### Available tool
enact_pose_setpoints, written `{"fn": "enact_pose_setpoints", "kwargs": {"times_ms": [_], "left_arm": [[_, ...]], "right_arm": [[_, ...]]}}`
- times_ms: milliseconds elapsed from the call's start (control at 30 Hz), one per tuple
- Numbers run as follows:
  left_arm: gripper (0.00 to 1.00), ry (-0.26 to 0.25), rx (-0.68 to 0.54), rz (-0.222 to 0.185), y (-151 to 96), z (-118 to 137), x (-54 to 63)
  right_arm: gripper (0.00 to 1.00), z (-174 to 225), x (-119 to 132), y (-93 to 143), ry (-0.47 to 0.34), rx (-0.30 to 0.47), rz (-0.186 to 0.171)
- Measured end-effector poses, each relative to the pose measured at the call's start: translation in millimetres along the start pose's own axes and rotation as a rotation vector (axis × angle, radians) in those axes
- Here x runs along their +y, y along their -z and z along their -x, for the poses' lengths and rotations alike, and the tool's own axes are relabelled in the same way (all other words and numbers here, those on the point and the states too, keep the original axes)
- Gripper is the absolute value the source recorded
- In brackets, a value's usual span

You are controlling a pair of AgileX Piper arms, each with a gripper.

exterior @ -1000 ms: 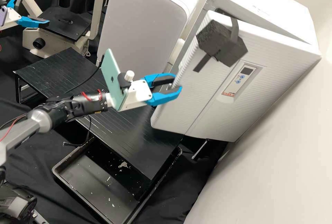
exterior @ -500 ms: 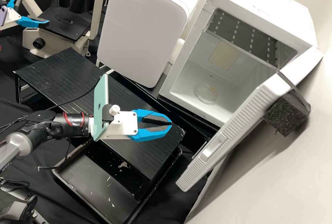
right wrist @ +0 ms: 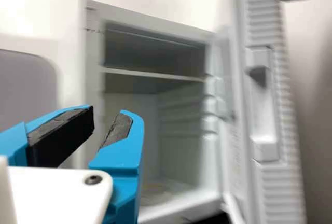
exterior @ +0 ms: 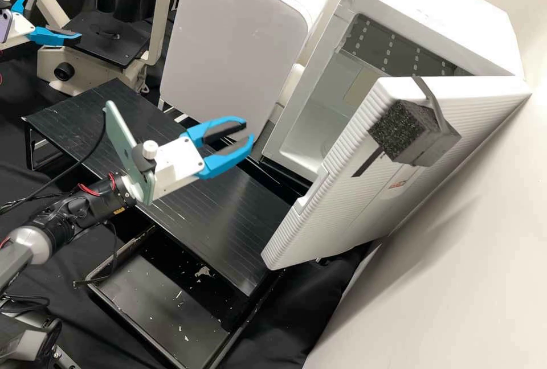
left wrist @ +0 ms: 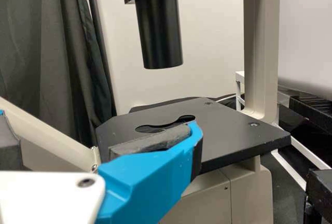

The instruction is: Open the incubator door

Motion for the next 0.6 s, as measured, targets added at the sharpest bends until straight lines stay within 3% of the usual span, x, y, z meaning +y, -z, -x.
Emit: {"fn": "enact_pose_setpoints", "kwargs": {"times_ms": [233, 600], "left_arm": [[1.0, 0.0, 0.0, 0.0, 0.0, 0.0, 0.0], [1.0, 0.0, 0.0, 0.0, 0.0, 0.0, 0.0]], "right_arm": [[1.0, 1.8, -11.8, 3.0, 0.065, 0.096, -0.05], [1.0, 3.2, -19.2, 6.3, 0.113, 0.164, -0.059]]}}
